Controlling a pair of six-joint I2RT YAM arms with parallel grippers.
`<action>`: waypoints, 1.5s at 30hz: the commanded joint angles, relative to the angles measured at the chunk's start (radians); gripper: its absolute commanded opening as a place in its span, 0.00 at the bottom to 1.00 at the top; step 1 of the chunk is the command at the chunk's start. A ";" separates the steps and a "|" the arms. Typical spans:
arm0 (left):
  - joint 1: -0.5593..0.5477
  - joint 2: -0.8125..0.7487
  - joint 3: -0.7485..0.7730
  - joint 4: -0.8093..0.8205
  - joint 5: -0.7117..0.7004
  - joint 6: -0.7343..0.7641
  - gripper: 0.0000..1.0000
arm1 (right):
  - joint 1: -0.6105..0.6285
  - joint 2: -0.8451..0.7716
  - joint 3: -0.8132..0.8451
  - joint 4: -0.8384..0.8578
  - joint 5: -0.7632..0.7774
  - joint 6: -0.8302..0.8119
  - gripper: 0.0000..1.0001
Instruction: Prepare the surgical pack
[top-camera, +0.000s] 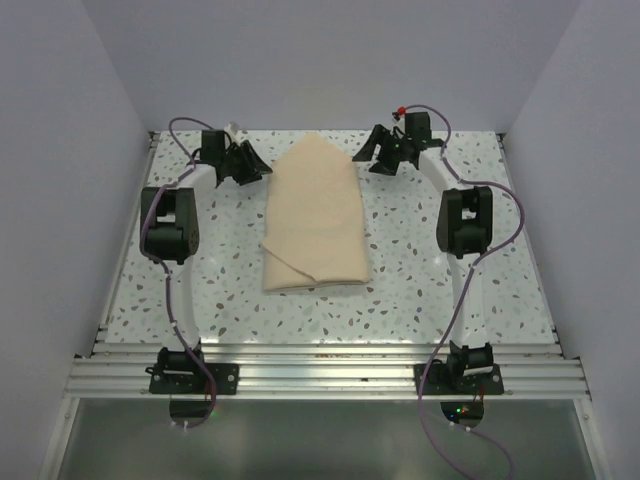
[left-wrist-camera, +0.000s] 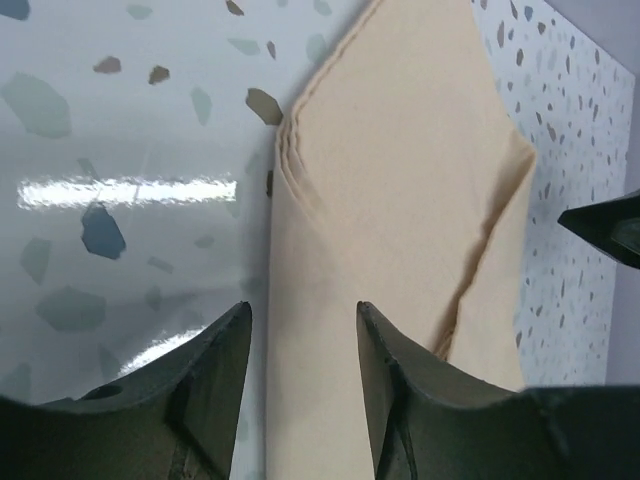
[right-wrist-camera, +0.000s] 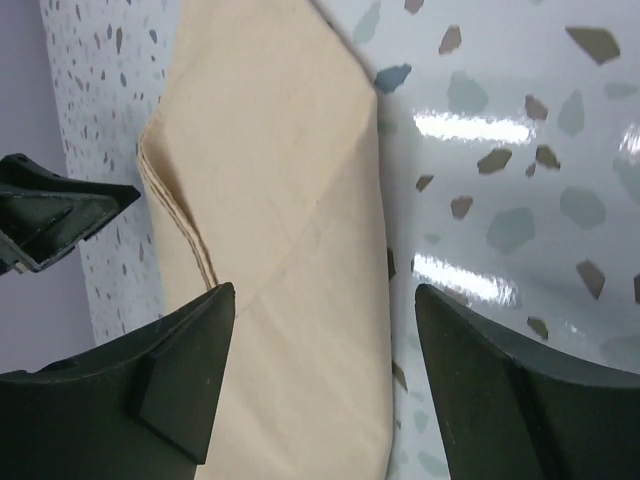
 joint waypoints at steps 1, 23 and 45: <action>-0.004 0.064 0.050 0.090 -0.097 -0.038 0.52 | -0.003 0.111 0.106 0.045 0.047 0.018 0.77; -0.021 0.292 0.341 0.046 0.016 -0.024 0.00 | 0.075 0.369 0.443 0.026 0.059 0.122 0.18; -0.050 -0.539 -0.347 -0.040 0.096 0.046 0.00 | 0.061 -0.330 -0.222 -0.139 -0.226 0.104 0.03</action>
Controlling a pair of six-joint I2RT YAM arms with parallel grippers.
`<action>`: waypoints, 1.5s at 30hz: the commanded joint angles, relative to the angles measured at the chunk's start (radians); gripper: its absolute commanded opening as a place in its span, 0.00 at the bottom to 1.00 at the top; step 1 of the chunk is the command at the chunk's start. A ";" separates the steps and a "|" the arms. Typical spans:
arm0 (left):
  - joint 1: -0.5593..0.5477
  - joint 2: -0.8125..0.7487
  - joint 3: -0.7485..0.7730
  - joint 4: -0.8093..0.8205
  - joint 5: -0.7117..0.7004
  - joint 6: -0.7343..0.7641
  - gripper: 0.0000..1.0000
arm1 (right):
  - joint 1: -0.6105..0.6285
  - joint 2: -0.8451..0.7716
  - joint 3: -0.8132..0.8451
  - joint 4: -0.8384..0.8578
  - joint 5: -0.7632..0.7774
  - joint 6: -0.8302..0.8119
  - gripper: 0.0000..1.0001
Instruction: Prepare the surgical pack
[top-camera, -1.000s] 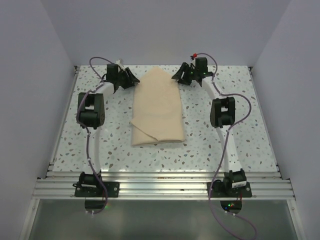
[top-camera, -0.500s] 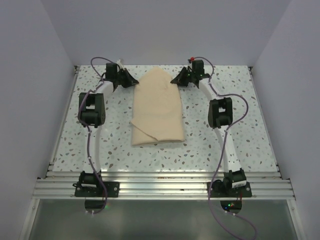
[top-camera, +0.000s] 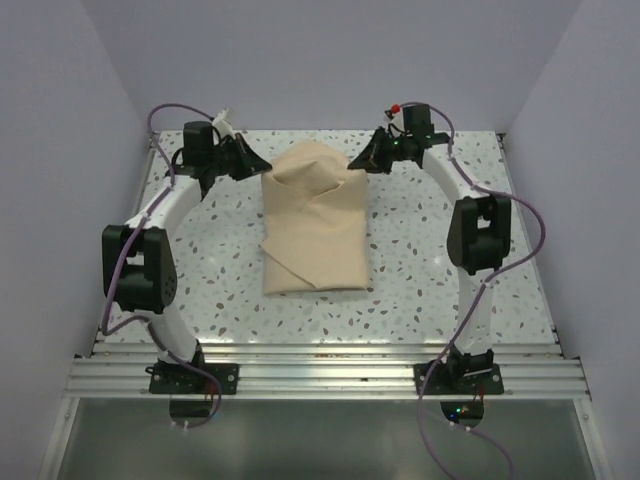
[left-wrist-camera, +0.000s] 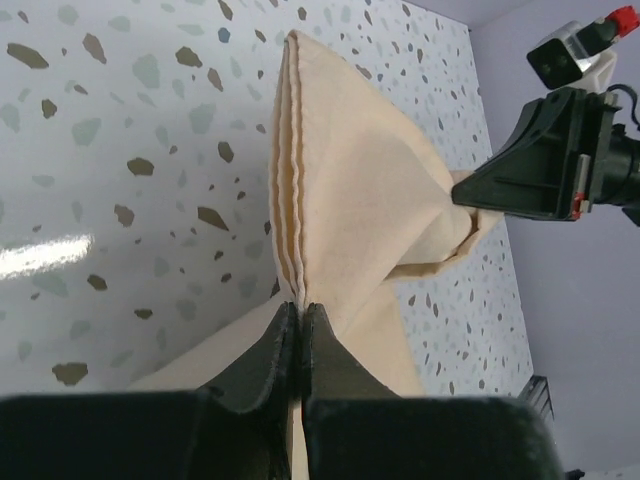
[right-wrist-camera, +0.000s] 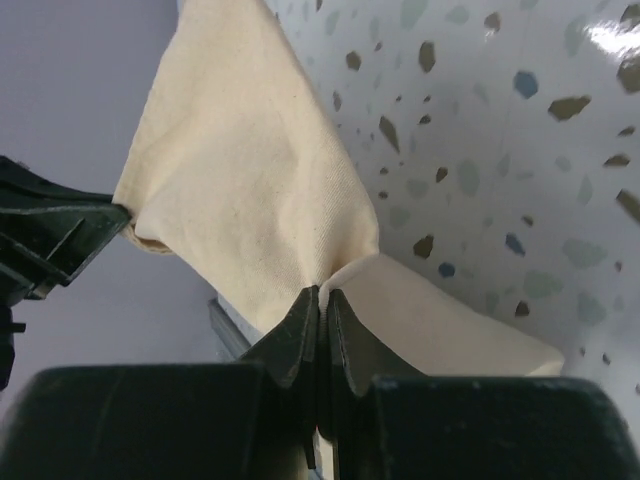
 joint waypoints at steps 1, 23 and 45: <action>-0.002 -0.125 -0.121 -0.097 0.016 0.072 0.00 | 0.006 -0.159 -0.116 -0.078 -0.080 -0.073 0.03; -0.023 -0.641 -0.736 -0.157 0.013 0.079 0.00 | 0.092 -0.667 -0.847 -0.167 -0.019 -0.288 0.06; -0.029 -0.842 -0.723 -0.206 -0.100 0.117 0.56 | 0.127 -0.810 -0.831 -0.131 0.108 -0.415 0.79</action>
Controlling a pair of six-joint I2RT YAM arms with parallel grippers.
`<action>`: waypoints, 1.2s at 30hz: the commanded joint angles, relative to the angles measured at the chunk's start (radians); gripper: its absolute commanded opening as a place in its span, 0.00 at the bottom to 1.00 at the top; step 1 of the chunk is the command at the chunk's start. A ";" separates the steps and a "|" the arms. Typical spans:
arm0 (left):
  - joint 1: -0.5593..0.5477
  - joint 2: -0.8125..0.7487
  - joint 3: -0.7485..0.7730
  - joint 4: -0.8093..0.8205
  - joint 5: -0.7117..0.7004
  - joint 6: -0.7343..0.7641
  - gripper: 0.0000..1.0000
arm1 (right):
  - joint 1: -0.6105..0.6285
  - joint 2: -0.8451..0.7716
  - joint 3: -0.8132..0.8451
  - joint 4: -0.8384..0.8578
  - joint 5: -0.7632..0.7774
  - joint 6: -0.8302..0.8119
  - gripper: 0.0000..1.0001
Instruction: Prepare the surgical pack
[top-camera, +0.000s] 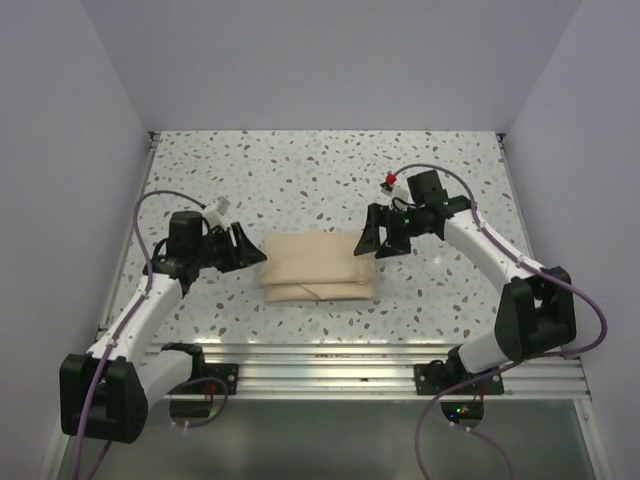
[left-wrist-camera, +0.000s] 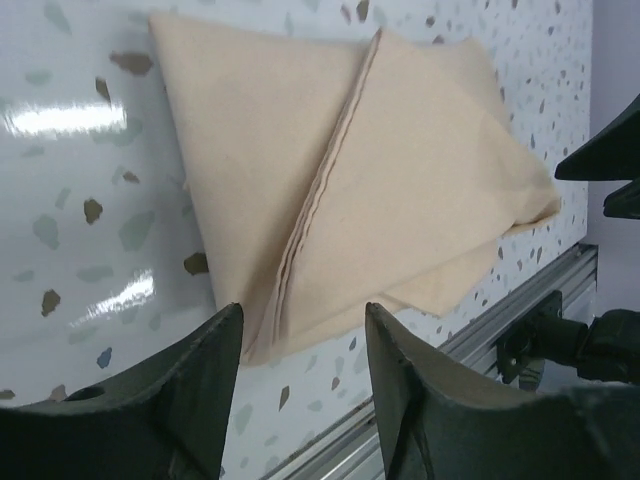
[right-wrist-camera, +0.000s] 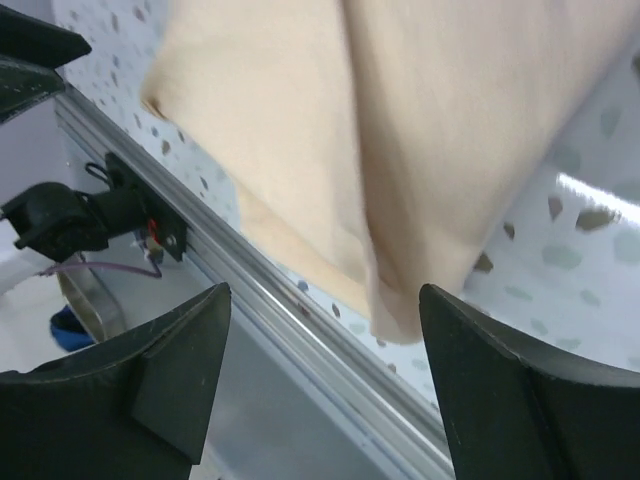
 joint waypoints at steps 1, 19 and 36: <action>0.008 -0.043 0.129 0.034 -0.068 0.013 0.57 | 0.002 0.007 0.147 0.082 0.018 -0.051 0.80; 0.008 0.307 0.318 0.177 0.024 0.009 0.53 | 0.143 0.660 0.670 0.075 -0.147 -0.126 0.64; 0.008 0.191 0.252 0.119 -0.046 -0.043 0.52 | 0.201 0.516 0.595 0.081 -0.221 -0.071 0.30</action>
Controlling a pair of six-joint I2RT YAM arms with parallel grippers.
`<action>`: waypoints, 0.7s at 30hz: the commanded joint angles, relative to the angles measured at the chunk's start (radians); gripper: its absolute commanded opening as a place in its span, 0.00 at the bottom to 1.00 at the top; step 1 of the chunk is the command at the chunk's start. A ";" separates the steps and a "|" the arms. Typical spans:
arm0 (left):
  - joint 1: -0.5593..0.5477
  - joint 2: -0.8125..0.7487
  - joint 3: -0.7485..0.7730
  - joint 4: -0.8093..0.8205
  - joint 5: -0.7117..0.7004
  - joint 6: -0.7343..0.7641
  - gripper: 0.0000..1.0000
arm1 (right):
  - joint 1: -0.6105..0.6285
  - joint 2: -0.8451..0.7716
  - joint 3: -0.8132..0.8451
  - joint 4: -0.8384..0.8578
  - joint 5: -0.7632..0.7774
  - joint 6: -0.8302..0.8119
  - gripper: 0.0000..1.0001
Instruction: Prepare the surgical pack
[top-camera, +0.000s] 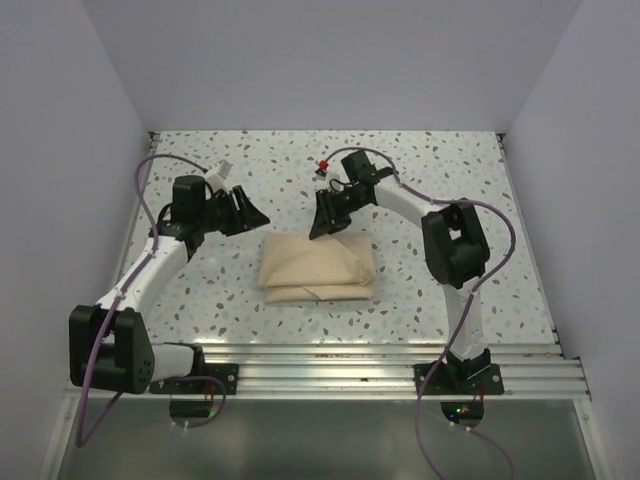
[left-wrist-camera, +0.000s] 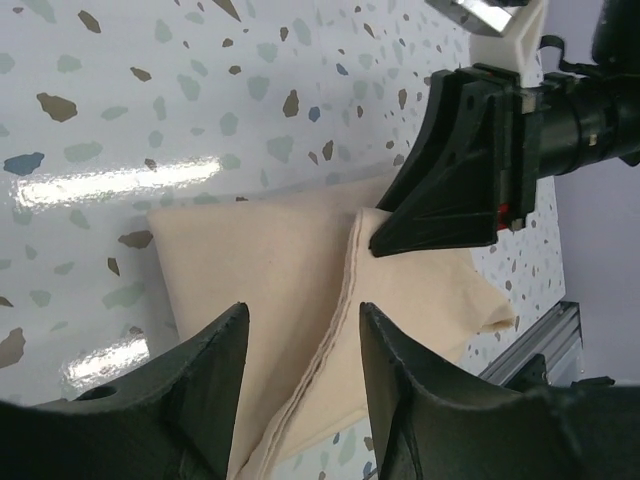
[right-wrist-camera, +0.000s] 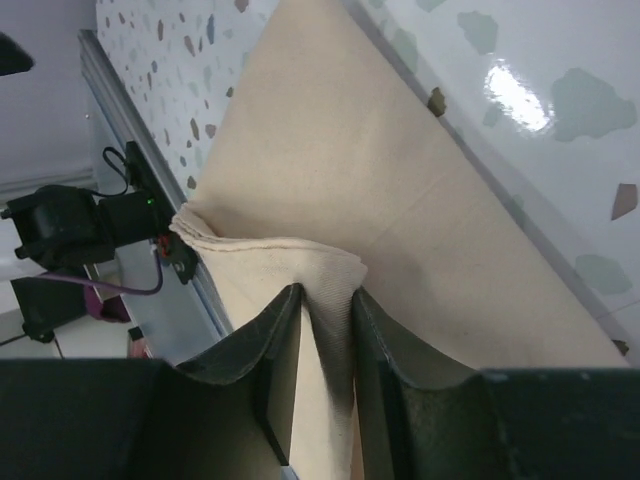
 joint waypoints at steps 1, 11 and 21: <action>0.005 -0.058 -0.029 -0.002 -0.037 -0.034 0.52 | 0.032 -0.167 -0.001 -0.030 -0.046 0.014 0.29; 0.006 -0.149 -0.058 -0.133 -0.114 -0.029 0.49 | 0.161 -0.558 -0.334 -0.145 0.042 0.031 0.39; 0.006 -0.077 -0.075 -0.228 -0.152 -0.005 0.47 | 0.161 -0.998 -0.696 -0.161 0.370 0.221 0.99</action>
